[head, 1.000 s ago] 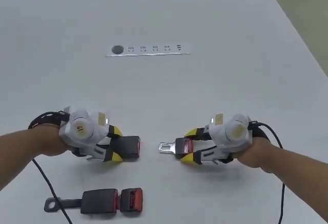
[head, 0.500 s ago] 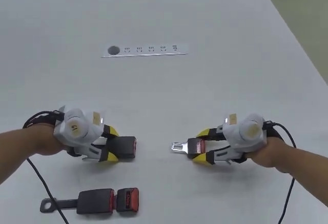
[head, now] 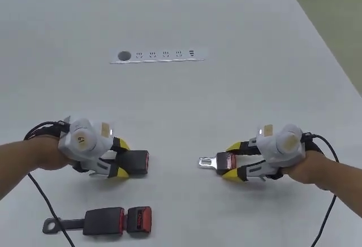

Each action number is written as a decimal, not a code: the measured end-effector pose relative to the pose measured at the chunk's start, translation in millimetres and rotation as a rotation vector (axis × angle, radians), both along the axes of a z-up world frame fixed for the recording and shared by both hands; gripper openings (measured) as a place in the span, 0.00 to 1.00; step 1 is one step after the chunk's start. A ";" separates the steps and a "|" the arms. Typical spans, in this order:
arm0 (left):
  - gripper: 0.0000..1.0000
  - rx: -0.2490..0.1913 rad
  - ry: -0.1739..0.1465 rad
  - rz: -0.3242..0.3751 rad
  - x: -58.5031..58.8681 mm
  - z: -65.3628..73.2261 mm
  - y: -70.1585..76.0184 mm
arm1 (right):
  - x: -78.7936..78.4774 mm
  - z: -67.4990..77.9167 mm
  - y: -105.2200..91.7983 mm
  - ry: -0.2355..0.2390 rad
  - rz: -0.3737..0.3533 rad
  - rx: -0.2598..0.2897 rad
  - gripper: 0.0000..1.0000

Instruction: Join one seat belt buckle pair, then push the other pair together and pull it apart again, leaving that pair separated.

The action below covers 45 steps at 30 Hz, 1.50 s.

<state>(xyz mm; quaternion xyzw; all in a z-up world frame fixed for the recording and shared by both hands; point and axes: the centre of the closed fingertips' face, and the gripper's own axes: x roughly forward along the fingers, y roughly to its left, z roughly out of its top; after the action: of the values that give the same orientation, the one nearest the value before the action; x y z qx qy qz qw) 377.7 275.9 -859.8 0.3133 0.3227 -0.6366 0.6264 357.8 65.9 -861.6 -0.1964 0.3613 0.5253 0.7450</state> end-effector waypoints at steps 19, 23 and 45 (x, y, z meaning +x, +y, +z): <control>0.77 -0.155 0.074 0.447 21.8 37.9 6.8 | 21.3 35.7 4.2 -0.170 -0.301 0.105 0.64; 0.85 -0.255 0.048 0.577 24.0 63.2 10.1 | 23.8 45.1 0.8 -0.230 -0.378 0.081 0.74; 1.00 -0.471 -0.009 0.883 -47.6 117.7 74.5 | -27.0 106.2 27.4 -0.375 -0.618 0.241 0.92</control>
<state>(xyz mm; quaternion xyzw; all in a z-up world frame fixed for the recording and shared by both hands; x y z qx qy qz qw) 330.2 350.5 -742.1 -0.0005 0.2695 -0.3647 0.8913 330.8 93.3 -755.4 -0.0818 0.1965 0.2697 0.9391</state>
